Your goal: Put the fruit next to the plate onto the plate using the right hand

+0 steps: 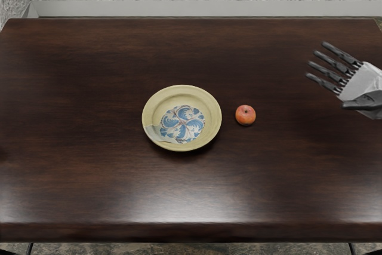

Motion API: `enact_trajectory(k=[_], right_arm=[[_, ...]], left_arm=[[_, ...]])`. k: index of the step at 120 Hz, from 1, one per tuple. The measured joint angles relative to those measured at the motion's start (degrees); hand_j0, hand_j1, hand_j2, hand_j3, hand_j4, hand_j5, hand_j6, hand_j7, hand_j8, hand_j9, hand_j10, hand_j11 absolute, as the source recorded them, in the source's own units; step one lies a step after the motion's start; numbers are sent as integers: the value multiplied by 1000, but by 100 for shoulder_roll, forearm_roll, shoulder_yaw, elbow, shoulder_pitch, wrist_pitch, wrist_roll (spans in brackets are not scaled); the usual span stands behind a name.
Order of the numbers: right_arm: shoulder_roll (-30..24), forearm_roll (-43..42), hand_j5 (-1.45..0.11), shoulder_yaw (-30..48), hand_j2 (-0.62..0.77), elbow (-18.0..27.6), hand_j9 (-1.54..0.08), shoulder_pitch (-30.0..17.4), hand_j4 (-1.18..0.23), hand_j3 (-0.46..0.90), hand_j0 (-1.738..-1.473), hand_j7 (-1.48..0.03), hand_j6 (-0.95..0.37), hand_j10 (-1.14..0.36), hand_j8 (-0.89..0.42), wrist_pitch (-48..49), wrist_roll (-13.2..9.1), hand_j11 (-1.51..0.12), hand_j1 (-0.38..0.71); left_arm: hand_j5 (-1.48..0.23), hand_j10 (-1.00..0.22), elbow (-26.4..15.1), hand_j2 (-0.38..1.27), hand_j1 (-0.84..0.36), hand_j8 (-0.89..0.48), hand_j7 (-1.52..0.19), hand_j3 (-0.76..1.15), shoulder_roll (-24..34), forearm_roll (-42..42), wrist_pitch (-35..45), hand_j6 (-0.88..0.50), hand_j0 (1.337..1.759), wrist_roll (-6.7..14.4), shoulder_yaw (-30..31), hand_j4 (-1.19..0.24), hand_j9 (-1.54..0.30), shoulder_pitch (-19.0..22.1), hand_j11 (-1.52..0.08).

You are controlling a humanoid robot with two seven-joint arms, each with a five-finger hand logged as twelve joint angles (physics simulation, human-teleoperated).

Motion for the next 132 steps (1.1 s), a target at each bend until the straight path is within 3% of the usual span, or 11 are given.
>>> enact_trajectory(k=[20,28,42,55,69,80,96,113,132], right_arm=[[-7,-4,-32,-79,-4,-14,-32,43,-24,0,-1658,-32,-23,-24,-23,1,0,-32,-320],[-17,-210,-33,-399,-4,-10,-33,321,-24,0,-1658,-33,-23,-24,-24,1,0,-33,-319],[10,-1440,-36,-1130,-5,82,-36,1259,-27,0,-1658,-36,-26,-27,-27,2,0,-36,-316],[29,-2901,-50,-1585,-7,553,-50,1667,-38,0,-1658,-50,-38,-38,-38,-153,0,-50,-303],[38,-4515,-64,-2834,-9,966,-64,2230,-49,0,-1658,-64,-49,-49,-49,-1341,0,-64,-290],[-19,-5215,-64,-4087,-9,1057,-64,2823,-49,0,-1658,-64,-49,-49,-49,-2506,0,-64,-290],[66,-5606,-62,-4987,-9,897,-62,3166,-48,0,-1658,-62,-49,-48,-48,-3295,0,-62,-292],[215,-5719,-63,-5297,-9,518,-63,3263,-49,0,-1658,-63,-50,-49,-49,-3529,0,-63,-292],[262,-5938,-90,-5577,-13,388,-90,3274,-70,0,-1658,-90,-71,-70,-70,-3859,0,-90,-267]], left_arm=[[0,0,1,0,349,0,0,0,0,0,-1,0,1658,0,0,0,0,0,0],[0,0,0,0,349,0,0,0,0,0,0,0,1658,0,0,0,0,2,0],[0,0,0,0,349,0,0,0,0,0,-1,0,1658,0,0,0,0,0,0],[0,0,0,0,349,0,0,0,0,0,-1,0,1658,0,0,0,0,0,0],[0,0,0,0,349,0,0,0,0,0,-1,0,1658,0,0,0,0,0,0],[0,0,1,0,349,0,0,0,0,0,-1,0,1658,0,0,0,0,0,0],[0,0,0,0,349,0,0,0,0,0,-1,0,1658,0,0,0,0,4,0],[0,0,0,0,349,0,0,0,0,0,0,0,1658,0,0,0,0,0,0],[0,0,1,0,349,0,0,0,0,0,0,0,1658,0,0,0,0,0,0]])
